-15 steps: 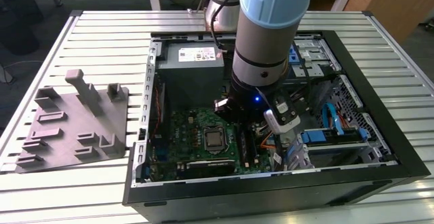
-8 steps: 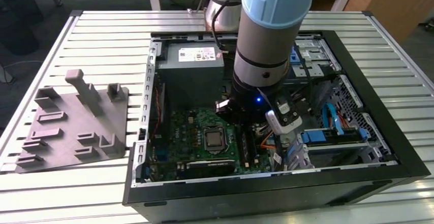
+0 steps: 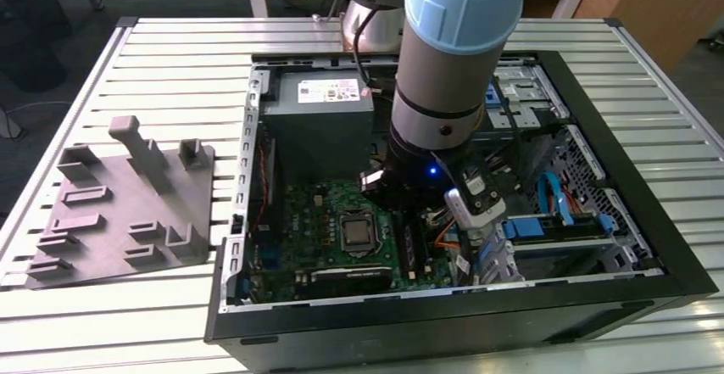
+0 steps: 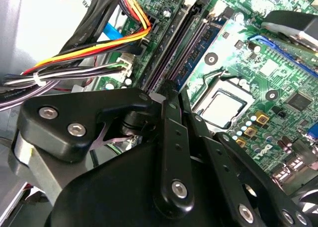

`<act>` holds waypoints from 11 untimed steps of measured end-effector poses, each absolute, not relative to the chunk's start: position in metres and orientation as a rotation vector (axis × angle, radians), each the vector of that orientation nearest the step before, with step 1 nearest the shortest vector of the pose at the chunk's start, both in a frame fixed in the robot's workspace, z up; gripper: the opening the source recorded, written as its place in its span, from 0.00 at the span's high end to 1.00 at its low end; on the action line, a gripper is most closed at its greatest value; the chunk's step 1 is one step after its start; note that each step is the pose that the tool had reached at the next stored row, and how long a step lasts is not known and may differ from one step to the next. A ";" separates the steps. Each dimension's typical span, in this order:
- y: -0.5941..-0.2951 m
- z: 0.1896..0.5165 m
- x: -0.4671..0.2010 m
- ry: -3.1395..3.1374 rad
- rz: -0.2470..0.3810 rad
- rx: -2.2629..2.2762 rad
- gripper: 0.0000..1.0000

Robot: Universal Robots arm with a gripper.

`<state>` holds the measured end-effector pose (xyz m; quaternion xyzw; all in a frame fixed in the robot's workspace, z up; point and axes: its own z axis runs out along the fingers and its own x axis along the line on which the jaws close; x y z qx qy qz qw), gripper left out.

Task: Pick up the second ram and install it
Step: 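Insert the second ram into the second slot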

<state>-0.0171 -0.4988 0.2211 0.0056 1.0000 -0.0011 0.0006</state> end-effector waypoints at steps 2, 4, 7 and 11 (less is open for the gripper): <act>-0.499 0.221 -0.017 3.140 0.009 0.008 0.86; -0.499 0.221 -0.017 3.140 0.011 0.000 0.86; -0.499 0.220 -0.017 3.140 0.011 -0.001 0.86; -0.499 0.219 -0.017 3.140 0.011 -0.001 0.86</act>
